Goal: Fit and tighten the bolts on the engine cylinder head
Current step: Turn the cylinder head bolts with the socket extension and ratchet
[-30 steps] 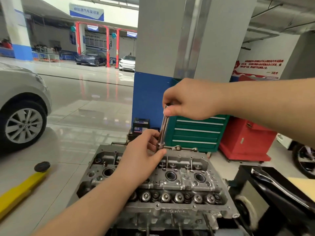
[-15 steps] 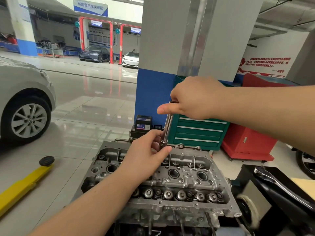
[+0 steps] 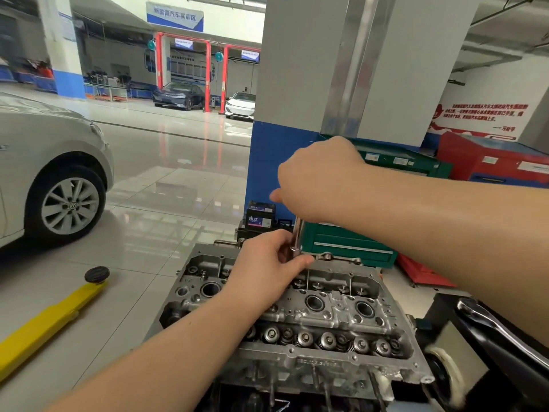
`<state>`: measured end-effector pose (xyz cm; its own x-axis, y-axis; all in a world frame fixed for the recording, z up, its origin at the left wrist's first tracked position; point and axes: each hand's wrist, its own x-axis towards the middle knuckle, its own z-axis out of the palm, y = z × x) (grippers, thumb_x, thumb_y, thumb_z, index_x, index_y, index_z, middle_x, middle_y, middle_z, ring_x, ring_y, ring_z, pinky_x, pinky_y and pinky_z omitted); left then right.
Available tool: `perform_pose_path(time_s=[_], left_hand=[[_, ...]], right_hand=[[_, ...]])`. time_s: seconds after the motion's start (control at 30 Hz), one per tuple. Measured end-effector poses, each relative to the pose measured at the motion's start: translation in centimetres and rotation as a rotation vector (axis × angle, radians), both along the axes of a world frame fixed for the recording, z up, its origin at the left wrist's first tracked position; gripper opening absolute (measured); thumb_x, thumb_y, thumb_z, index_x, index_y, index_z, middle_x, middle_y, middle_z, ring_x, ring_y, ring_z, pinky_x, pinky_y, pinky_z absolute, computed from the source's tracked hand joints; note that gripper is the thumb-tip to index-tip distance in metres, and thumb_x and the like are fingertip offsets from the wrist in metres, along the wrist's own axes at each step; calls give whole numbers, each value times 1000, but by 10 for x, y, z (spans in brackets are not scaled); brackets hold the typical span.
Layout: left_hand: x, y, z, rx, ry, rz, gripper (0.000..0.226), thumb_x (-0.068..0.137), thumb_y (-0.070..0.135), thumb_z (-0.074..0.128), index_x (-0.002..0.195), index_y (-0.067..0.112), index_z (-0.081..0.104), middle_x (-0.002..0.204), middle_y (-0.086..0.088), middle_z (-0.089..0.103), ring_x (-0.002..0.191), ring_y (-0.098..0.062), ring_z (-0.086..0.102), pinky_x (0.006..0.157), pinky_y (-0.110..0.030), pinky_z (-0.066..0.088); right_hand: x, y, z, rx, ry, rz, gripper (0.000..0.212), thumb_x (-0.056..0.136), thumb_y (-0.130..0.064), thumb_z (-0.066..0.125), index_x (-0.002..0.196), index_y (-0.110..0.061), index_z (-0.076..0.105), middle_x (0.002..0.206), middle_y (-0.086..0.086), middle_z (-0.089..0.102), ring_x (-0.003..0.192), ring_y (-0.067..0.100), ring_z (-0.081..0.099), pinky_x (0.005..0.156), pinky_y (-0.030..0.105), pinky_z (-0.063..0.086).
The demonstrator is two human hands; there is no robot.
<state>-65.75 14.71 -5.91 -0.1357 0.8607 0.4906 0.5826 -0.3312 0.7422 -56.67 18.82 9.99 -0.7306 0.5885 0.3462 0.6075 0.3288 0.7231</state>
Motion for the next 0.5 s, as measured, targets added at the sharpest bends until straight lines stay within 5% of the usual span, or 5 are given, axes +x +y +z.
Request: perform_pose_path(time_s=[0.1,0.23,0.33,0.4,0.5], left_hand=[[-3,0,1,-14,-45,-67,20,91,32,79,95,46,65,82,23,70,86,7,63,72,-5,44],[-3,1,2,-122,-196,-215,33,98,14,71,119,38,67,93,35,72,93,15,67,79,4,41],[-1,2,3,-154,-294,-276,38,97,10,71,112,44,62,106,13,78,102,1,72,93,-12,50],[4,1,3,-132,-253,-217,34,93,22,76,112,44,59,106,11,76,100,1,70,95,-20,52],[8,-1,2,-48,-165,-8,30,72,47,80,90,33,61,82,11,69,74,-1,61,66,-16,48]], right_hand=[[4,2,1,-320,217,144,50,97,-69,47,72,-25,55,72,-4,57,65,19,56,53,30,34],[24,16,-12,-1262,1031,383,38,97,-46,66,82,-11,68,80,5,72,72,21,71,74,36,59],[32,19,-33,-1771,1488,507,52,98,-48,62,63,-9,53,57,9,48,47,23,46,66,40,49],[26,17,-38,-1784,1640,519,61,97,-54,59,56,-15,37,49,3,29,41,19,24,55,34,34],[-1,6,-47,-1165,2141,347,60,95,-53,59,48,-22,38,50,1,33,44,20,27,51,35,34]])
